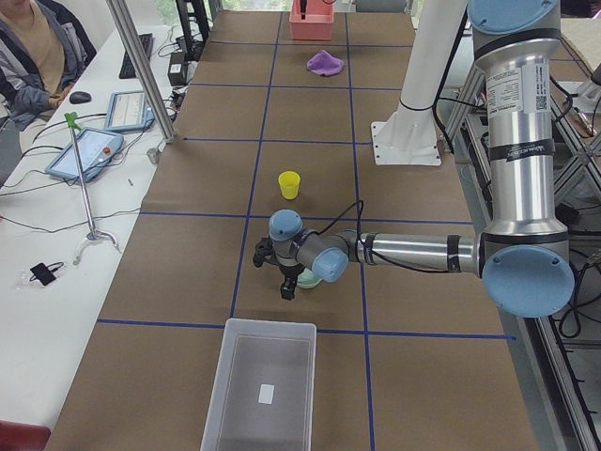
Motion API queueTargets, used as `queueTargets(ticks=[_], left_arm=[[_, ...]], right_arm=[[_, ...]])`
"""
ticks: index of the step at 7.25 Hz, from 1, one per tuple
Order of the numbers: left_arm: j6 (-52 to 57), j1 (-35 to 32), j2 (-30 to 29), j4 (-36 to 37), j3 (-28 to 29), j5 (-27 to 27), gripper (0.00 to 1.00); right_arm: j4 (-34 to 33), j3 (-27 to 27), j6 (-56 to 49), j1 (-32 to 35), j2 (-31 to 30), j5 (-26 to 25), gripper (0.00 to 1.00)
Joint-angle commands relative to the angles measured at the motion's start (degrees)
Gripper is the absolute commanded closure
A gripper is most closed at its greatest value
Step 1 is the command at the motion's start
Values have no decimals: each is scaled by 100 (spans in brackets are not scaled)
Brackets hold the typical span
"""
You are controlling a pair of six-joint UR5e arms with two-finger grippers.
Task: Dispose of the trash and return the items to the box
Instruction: 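Reach the left gripper down and grasp the rim of the pale green bowl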
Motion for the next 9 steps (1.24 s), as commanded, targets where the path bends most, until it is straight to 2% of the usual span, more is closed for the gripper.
queueTargets(ticks=[1,3,4,6,7,8,9], left_arm=[[-34,61,-37,-5,50,-4,37],[-34,96,-37,-5,67,-13,83],[-42,96,-37,-14,33,-57,100],[-296,88,-37,73,-273,-266,100],[-289,9,-37,91,-336,-973,100],[-236,-392,-37,91,-337,-1128,100],[-219,-509,-37,100,-293,-1251,100]], right_arm=[[0,-4,7,-3,0,5,0],[0,-4,7,-12,0,5,0],[0,-4,7,-3,0,5,0],[0,4,7,-12,0,13,0],[0,5,7,-12,0,31,0],[8,5,7,-12,0,31,0],[8,5,7,-21,9,31,0]])
